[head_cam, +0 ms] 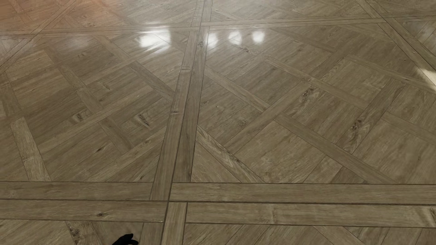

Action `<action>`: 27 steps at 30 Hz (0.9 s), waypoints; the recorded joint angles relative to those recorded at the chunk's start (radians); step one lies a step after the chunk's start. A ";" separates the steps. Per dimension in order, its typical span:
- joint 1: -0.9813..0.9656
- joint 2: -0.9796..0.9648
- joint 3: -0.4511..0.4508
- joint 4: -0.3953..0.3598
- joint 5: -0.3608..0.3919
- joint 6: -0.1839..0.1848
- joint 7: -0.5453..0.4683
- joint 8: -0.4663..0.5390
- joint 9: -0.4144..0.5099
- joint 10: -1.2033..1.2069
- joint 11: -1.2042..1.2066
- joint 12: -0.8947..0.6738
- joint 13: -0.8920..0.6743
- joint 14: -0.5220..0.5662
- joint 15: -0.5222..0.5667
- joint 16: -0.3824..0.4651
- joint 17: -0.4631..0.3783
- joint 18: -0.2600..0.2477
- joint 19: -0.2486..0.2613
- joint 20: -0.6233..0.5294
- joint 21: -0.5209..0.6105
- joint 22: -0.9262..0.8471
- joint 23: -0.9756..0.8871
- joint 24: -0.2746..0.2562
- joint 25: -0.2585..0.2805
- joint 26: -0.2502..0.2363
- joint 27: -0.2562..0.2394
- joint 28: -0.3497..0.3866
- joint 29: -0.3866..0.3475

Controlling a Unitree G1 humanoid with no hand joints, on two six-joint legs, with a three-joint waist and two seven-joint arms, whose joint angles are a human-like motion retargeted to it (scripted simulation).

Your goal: Advance

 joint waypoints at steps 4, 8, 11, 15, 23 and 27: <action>-0.247 0.201 0.117 0.063 0.041 0.037 0.000 0.000 -0.004 0.475 -0.019 0.138 -0.103 0.162 -0.163 -0.018 -0.059 0.000 0.000 -0.136 -0.053 0.227 -0.121 0.000 0.000 0.000 0.000 0.000 0.000; -0.545 0.384 0.212 0.056 0.029 0.030 0.000 0.000 -0.005 0.577 -0.053 0.283 -0.176 -0.130 -0.309 -0.023 -0.097 0.000 0.000 -0.183 -0.284 0.317 -0.315 0.000 0.000 0.000 0.000 0.000 0.000; -0.647 0.494 0.277 0.039 0.003 0.011 0.000 0.000 -0.002 0.228 -0.072 0.354 -0.213 -0.122 -0.388 -0.029 -0.086 0.000 0.000 -0.223 -0.396 0.323 -0.410 0.000 0.000 0.000 0.000 0.000 0.000; -0.618 0.600 0.327 0.079 -0.022 0.018 0.000 0.000 -0.003 -0.207 -0.061 0.350 -0.213 -0.117 -0.429 -0.059 -0.063 0.000 0.000 -0.274 -0.338 0.331 -0.464 0.000 0.000 0.000 0.000 0.000 0.000; -0.421 0.437 0.197 -0.030 -0.147 -0.117 0.000 0.000 -0.026 -0.071 0.519 0.224 0.080 -0.004 0.038 0.014 0.012 0.000 0.000 -0.028 -0.060 0.102 -0.067 0.000 0.000 0.000 0.000 0.000 0.000; -0.245 0.111 0.075 -0.078 -0.129 -0.139 0.000 0.000 -0.003 -0.106 0.860 0.084 0.191 -0.112 -0.053 0.087 -0.026 0.000 0.000 0.093 -0.055 0.079 0.086 0.000 0.000 0.000 0.000 0.000 0.000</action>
